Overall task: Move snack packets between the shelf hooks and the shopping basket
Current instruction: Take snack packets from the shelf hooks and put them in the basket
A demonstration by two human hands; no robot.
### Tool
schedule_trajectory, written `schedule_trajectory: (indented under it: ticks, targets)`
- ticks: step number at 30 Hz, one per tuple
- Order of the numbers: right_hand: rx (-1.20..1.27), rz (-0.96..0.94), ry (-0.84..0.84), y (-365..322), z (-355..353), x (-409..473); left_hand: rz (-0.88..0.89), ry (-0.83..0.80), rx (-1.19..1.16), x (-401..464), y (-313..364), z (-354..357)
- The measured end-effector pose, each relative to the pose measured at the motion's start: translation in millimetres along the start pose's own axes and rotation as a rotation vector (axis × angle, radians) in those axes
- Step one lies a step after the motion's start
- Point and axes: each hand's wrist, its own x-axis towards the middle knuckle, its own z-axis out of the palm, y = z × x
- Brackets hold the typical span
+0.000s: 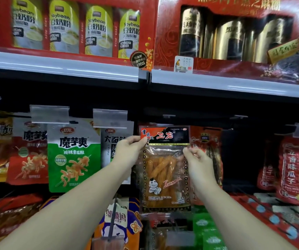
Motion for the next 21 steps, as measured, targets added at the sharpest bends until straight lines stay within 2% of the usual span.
schedule_trajectory:
  ticks: [5, 17, 21]
  targets:
    - [-0.072, 0.002, 0.028, -2.1, 3.0, 15.5, -0.016, 0.008, -0.012, 8.4, -5.9, 3.5]
    - [-0.135, 0.051, 0.006, 19.3, 23.8, 73.2, -0.085, 0.181, 0.084, 63.1, -18.4, 12.8]
    - [-0.199, 0.057, -0.004, 28.3, 28.0, 90.1, -0.041, 0.178, 0.164, 76.1, -21.7, 12.5]
